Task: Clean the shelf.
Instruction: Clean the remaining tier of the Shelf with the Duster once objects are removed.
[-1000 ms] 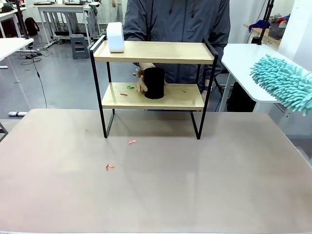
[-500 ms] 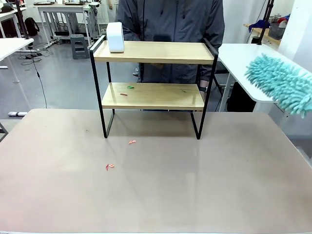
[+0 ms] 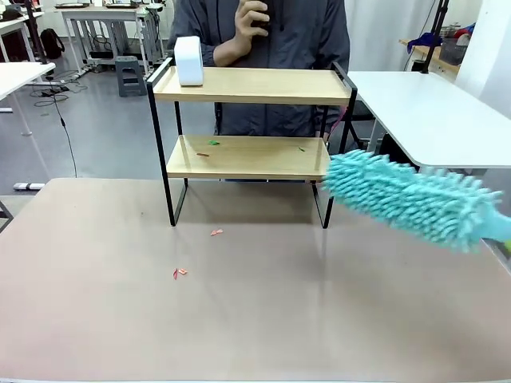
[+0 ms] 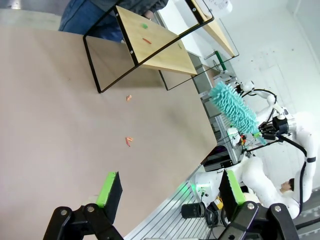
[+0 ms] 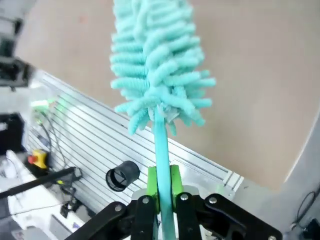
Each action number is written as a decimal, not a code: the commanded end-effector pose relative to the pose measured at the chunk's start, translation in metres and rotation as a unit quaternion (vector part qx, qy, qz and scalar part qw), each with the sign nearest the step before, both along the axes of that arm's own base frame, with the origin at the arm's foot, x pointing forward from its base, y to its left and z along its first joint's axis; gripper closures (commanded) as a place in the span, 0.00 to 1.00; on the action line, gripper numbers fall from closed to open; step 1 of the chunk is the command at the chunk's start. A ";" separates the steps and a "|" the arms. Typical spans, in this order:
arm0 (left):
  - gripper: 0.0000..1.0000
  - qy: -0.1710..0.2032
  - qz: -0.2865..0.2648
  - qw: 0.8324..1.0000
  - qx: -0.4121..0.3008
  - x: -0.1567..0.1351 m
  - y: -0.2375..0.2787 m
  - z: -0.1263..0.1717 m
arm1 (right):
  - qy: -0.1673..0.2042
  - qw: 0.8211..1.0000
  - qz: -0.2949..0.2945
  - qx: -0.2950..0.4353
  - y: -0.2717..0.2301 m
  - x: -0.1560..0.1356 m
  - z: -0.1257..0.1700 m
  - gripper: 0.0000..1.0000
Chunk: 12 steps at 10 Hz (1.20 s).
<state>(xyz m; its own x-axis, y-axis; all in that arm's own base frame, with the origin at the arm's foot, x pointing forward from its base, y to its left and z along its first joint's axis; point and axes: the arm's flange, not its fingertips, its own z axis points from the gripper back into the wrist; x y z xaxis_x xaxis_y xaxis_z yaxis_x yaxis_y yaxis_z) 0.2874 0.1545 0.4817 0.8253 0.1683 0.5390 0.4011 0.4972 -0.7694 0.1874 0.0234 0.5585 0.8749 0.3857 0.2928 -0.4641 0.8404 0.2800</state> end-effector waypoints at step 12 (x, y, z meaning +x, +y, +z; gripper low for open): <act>0.00 -0.013 -0.002 1.000 -0.006 0.001 -0.001 0.001 | -0.083 0.986 -0.140 0.042 0.141 0.125 -0.031 0.88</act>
